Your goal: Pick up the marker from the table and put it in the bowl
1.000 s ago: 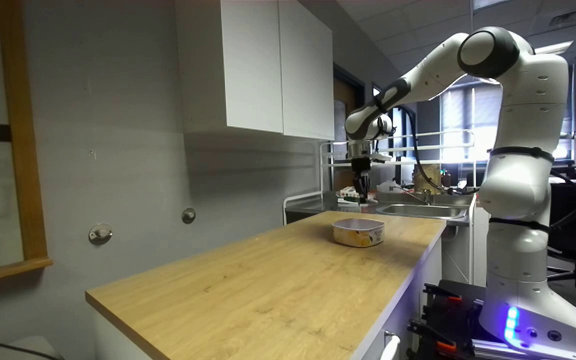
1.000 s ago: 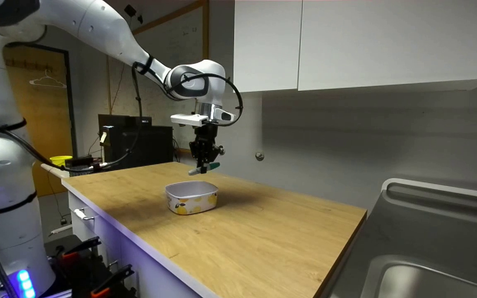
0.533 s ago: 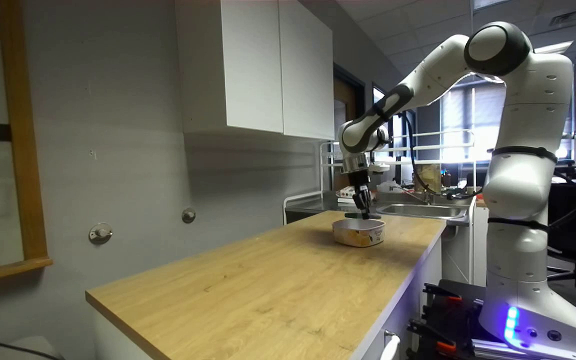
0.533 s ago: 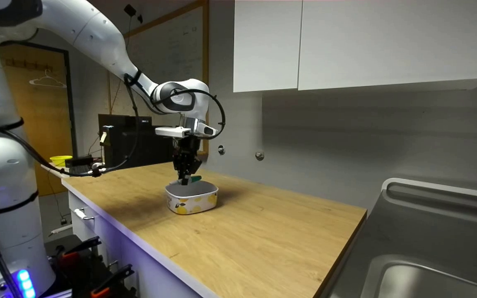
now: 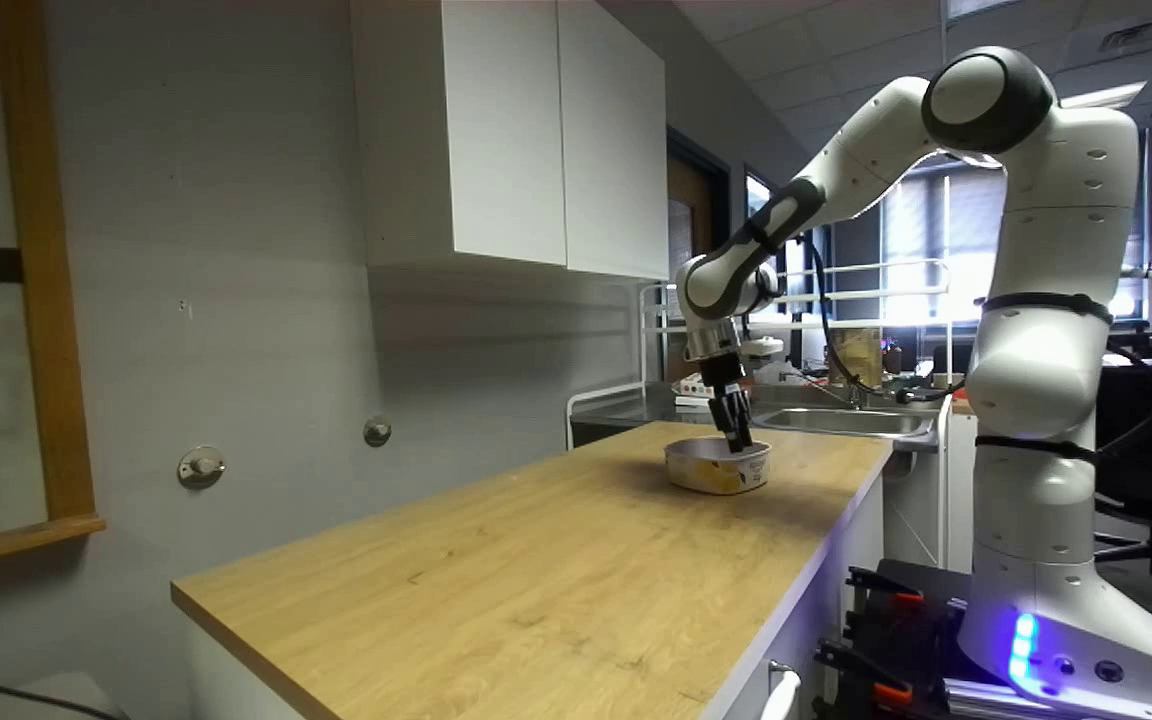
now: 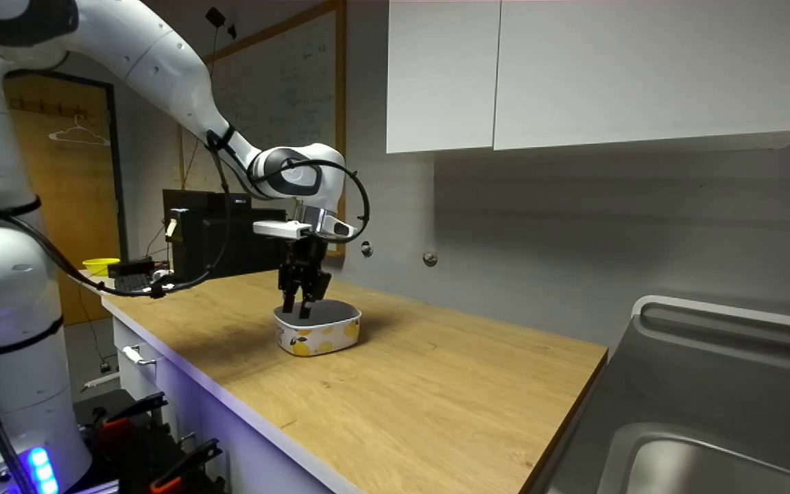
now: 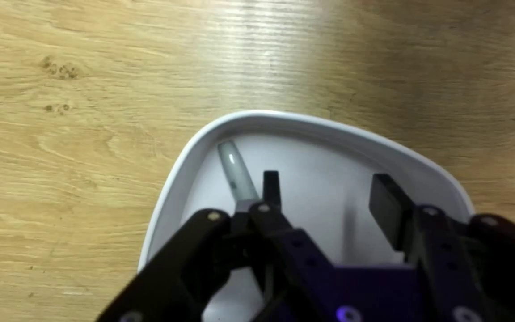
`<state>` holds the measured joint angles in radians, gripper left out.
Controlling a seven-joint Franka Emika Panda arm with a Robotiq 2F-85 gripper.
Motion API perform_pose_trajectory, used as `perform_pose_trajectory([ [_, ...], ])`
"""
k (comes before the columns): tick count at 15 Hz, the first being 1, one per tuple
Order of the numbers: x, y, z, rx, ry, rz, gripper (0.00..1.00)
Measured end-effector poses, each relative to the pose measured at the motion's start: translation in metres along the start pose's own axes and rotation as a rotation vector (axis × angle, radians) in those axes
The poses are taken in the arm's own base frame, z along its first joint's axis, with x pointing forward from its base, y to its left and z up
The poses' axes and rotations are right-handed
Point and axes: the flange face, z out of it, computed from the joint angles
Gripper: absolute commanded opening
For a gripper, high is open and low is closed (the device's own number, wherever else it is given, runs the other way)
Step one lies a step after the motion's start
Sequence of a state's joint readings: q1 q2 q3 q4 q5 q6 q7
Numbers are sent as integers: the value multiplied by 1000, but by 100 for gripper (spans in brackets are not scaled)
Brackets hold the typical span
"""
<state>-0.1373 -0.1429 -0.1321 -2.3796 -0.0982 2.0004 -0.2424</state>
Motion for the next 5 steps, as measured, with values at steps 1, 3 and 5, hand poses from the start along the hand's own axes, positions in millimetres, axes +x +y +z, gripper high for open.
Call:
perform_pose_trajectory([
  [1,0,0,0,-1,-1,-1,94],
  [3,0,0,0,-3,-1,-2,100],
  [5,-1,-1,-2,-4,3,-4,100],
])
